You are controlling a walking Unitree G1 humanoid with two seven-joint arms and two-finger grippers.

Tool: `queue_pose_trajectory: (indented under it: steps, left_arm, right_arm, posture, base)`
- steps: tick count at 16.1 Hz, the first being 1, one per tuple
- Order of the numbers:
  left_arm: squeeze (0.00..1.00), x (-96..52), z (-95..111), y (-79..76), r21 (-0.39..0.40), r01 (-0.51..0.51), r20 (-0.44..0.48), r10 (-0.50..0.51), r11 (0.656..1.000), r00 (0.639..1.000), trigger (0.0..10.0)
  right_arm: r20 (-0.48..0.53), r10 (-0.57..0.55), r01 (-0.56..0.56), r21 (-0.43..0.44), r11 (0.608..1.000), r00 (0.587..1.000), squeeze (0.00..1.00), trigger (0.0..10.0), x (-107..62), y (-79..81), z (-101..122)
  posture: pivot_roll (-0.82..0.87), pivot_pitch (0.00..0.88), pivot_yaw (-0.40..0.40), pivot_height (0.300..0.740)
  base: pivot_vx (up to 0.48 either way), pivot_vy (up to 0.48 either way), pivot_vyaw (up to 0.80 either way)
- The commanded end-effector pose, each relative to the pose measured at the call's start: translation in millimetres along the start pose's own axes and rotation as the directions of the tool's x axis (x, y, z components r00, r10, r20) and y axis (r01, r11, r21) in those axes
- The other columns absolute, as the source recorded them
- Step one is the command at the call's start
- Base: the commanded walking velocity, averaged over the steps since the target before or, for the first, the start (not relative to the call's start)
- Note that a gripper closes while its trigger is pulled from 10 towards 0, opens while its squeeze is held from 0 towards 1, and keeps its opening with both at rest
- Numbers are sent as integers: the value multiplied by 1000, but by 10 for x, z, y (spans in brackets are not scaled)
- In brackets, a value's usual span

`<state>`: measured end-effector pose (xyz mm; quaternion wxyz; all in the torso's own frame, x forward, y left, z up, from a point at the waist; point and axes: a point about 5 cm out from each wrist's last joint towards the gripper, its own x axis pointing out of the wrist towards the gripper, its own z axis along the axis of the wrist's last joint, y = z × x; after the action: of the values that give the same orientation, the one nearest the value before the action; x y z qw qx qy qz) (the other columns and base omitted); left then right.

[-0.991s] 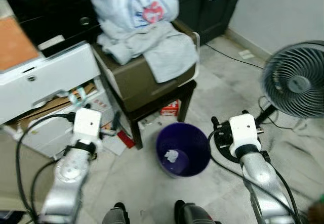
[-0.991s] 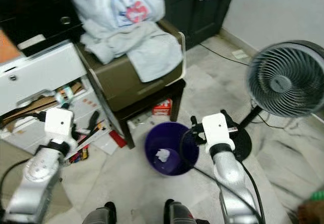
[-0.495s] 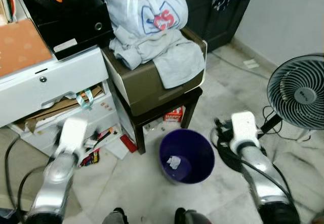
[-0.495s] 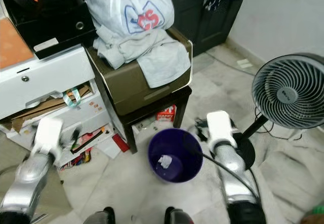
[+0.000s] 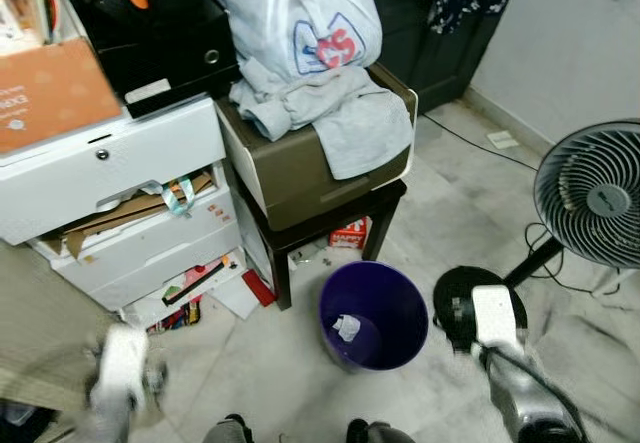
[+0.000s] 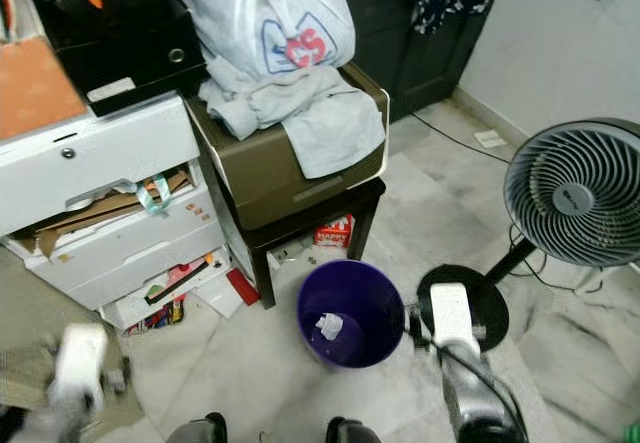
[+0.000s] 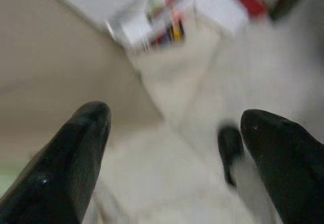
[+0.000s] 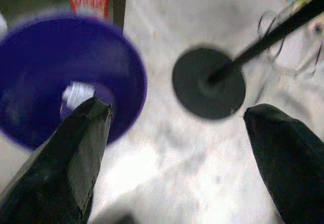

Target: Clean up the room

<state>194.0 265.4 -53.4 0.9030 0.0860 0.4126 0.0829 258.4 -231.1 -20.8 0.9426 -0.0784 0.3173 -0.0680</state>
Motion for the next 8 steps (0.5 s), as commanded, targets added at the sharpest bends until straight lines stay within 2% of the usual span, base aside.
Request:
queue_pose_trajectory:
  steps: [1, 2, 5, 8]
  left_arm:
    - [0, -16, -161, -42, 14, 15, -66, -14, 1000, 998, 10000]
    - [0, -6, -203, -102, 0, 24, -95, -24, 1000, 995, 10000]
    - [0, -4, -257, -230, 36, 68, -126, -63, 997, 990, 10000]
    - [0, 1, -287, -302, 121, 96, -184, -73, 988, 980, 10000]
  right_arm:
    - [-89, -5, 9, 36, 999, 996, 0, 10000, -41, -6, -227]
    - [-161, 20, -20, 6, 1000, 987, 0, 10000, -94, 64, -437]
    - [-255, 30, -47, -60, 997, 966, 0, 10000, -184, 93, -703]
    - [-278, 46, -75, -94, 993, 960, 0, 10000, -201, 98, -752]
  posture:
    - [30, 161, -18, 740]
    - [24, 166, -4, 740]
    - [18, 162, 6, 740]
    - [1, 166, 15, 740]
  base:
    - [0, 0, 0]
    - [0, 0, 0]
    - [0, 0, 0]
    - [0, 0, 0]
